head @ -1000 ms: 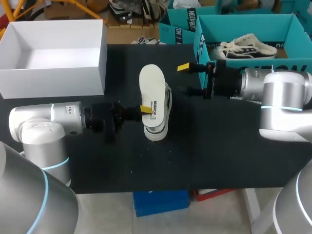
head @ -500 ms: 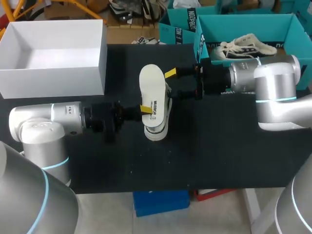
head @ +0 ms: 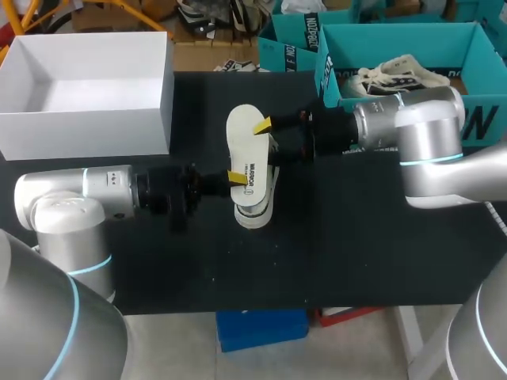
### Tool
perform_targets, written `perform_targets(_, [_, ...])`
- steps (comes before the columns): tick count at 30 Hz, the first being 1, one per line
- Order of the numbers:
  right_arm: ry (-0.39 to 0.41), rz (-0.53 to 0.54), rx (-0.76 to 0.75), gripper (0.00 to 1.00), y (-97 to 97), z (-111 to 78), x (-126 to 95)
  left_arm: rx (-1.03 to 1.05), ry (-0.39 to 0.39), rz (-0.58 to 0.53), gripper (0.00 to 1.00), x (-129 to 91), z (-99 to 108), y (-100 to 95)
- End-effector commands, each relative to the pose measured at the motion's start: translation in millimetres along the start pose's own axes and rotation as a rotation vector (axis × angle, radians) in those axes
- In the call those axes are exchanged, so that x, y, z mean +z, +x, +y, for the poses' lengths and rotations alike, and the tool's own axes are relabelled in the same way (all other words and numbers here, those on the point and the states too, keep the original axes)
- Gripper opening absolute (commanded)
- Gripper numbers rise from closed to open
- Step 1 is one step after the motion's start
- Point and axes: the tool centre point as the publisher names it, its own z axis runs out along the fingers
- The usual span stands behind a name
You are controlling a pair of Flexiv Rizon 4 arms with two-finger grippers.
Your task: Take the shoe out of the shoebox, open the shoe tongue, remove and reinsert the insole, then place the shoe into the shoebox
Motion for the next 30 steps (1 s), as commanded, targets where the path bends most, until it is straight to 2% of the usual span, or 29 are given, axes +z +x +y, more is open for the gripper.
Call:
perform_targets(1, [0.009, -0.006, 0.003, 0.64, -1.4, 2.1, 7, 0.003, -0.005, 0.004, 0.0, 1, -2, -0.5])
perform_targets(5, [0.015, -0.009, 0.006, 0.49, -2.2, 2.0, 9, 0.003, -0.005, 0.004, 0.0, 1, -2, -0.5])
perform_targets(11, [0.016, -0.007, 0.007, 0.49, -4.1, 2.9, 14, 0.003, -0.005, 0.004, 0.0, 1, -2, -0.5])
perform_targets(13, [0.015, -0.006, 0.008, 0.45, -4.7, 3.0, 15, 0.003, -0.005, 0.004, 0.0, 1, -2, -0.5])
perform_targets(14, [0.015, -0.007, 0.009, 0.41, -5.1, 3.0, 15, 0.003, -0.005, 0.004, 0.0, 1, -2, -0.5])
perform_targets(15, [0.014, -0.008, 0.01, 0.24, -5.4, 3.0, 16, 0.003, -0.005, 0.004, 0.0, 1, -2, -0.5])
perform_targets(17, [0.008, -0.013, 0.012, 0.0, -6.8, 2.9, 16, 0.003, -0.005, 0.004, 0.0, 1, -2, -0.5])
perform_targets(25, [-0.001, -0.028, 0.014, 0.0, -8.3, 2.8, 17, 0.003, -0.005, 0.004, 0.0, 1, -2, -0.5])
perform_targets(26, [-0.001, -0.028, 0.014, 0.0, -8.3, 2.8, 17, 0.003, -0.005, 0.004, 0.31, 1, -2, -0.5])
perform_targets(27, [-0.001, -0.028, 0.014, 0.0, -8.3, 2.8, 17, -0.01, -0.004, 0.034, 1.0, 0, -1, -1.5])
perform_targets(30, [-0.001, -0.028, 0.014, 0.0, -8.3, 2.8, 17, -0.026, -0.014, 0.102, 1.0, -11, 1, -10.1])
